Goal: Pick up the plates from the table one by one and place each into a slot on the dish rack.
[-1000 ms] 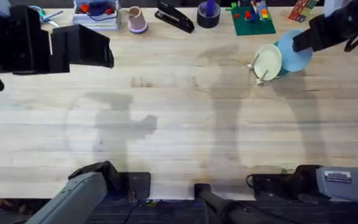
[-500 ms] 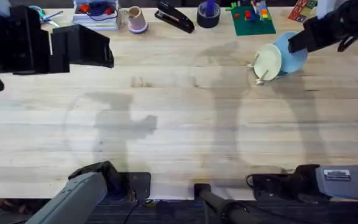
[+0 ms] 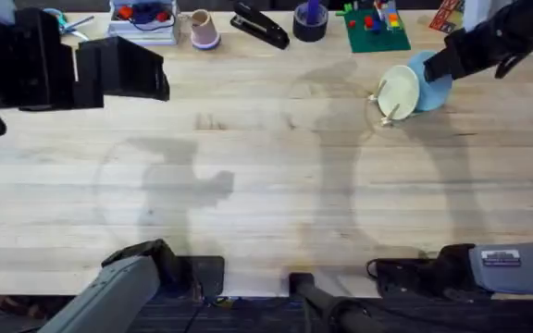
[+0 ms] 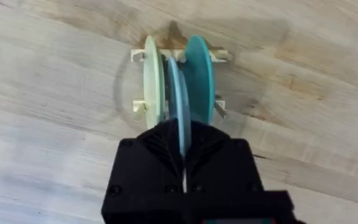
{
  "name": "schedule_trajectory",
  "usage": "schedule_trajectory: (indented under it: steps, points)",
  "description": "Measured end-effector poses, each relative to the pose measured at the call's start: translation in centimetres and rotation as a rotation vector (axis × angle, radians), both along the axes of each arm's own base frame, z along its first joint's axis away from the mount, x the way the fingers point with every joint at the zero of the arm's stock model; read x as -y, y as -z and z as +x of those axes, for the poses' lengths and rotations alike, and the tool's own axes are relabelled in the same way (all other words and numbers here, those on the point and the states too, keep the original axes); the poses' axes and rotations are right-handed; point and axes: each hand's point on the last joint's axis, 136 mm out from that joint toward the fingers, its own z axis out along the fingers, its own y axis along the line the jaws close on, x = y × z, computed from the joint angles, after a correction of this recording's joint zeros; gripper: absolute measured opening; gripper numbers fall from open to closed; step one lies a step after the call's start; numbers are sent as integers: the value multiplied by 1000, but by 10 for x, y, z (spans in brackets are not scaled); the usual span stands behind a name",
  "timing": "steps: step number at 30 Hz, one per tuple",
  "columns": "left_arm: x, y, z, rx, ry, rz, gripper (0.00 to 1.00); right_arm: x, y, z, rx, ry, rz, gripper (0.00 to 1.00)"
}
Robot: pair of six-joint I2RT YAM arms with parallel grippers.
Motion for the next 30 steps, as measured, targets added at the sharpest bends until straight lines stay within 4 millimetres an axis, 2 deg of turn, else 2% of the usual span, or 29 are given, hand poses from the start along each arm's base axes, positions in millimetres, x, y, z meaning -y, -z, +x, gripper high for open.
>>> schedule_trajectory:
  steps: [6, 14, 30]
  points:
    - [0, 0, 0, 0, 0, 0, 994, -2, 1, 0, -2, -3, 1, 30]
    - [0, 0, 0, 0, 0, 0, 993, -4, 14, 2, -40, -7, 4, 30]
    - [0, 0, 0, 0, 0, 0, 994, -4, 14, 2, -39, -7, 4, 46]
